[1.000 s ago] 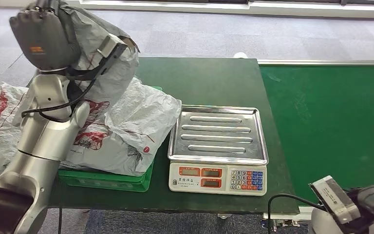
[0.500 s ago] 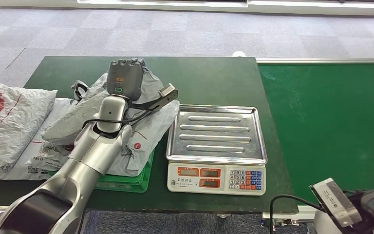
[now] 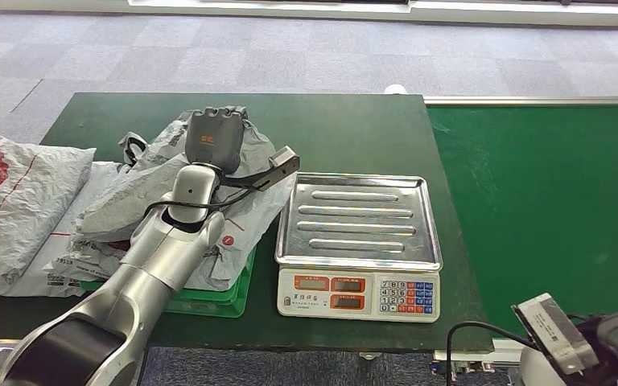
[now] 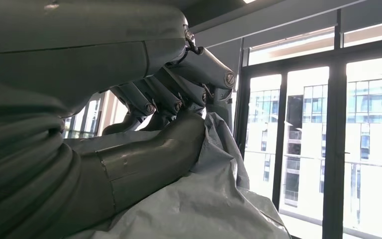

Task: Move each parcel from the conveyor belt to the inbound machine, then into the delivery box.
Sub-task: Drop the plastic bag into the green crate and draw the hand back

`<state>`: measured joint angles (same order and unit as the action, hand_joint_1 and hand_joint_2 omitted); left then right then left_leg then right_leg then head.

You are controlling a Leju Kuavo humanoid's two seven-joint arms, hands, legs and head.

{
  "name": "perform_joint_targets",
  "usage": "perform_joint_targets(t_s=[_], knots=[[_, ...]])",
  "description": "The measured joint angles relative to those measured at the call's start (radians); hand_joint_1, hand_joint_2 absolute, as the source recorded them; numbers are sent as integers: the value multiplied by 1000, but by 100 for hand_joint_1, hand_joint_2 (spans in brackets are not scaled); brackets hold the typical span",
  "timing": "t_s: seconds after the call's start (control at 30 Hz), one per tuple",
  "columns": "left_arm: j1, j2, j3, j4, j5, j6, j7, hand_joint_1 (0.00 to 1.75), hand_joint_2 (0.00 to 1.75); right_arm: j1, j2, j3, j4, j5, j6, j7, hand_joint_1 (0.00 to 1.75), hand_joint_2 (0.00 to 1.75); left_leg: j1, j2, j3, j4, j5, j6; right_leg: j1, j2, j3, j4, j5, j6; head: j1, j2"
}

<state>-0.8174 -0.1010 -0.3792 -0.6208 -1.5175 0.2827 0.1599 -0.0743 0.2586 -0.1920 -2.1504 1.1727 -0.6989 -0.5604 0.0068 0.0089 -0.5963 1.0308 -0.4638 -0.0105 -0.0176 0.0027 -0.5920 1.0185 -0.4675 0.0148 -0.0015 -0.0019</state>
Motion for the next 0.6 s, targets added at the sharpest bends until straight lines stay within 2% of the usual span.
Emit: perform_joint_targets(t_s=[0.17, 0.23, 0.37, 0.6], knots=[[0, -2, 0, 4, 0, -8, -2, 175, 175, 0, 0, 0, 0, 0, 0, 0, 0, 0, 0, 0, 0, 0, 0, 0, 0, 0, 0, 0, 0, 0, 0, 0], [1, -7, 0, 8, 0, -52, -22, 175, 175, 0, 0, 0, 0, 0, 0, -1, 0, 0, 0, 0, 0, 0, 0, 0, 0, 0, 0, 0, 0, 0, 0, 0], [21, -33, 0, 33, 10, -196, -129, 175, 175, -1, 0, 0, 3, 0, 0, -10, 0, 0, 0, -1, 0, 0, 0, 0, 0, -1, 1, 0, 0, 0, 0, 0], [66, -70, -9, 91, 75, -319, -322, 175, 175, -2, 0, -1, 15, -16, 1, -31, 0, 0, 0, -1, 0, 0, 0, 0, 0, -1, 1, 0, 0, 0, 0, 0]])
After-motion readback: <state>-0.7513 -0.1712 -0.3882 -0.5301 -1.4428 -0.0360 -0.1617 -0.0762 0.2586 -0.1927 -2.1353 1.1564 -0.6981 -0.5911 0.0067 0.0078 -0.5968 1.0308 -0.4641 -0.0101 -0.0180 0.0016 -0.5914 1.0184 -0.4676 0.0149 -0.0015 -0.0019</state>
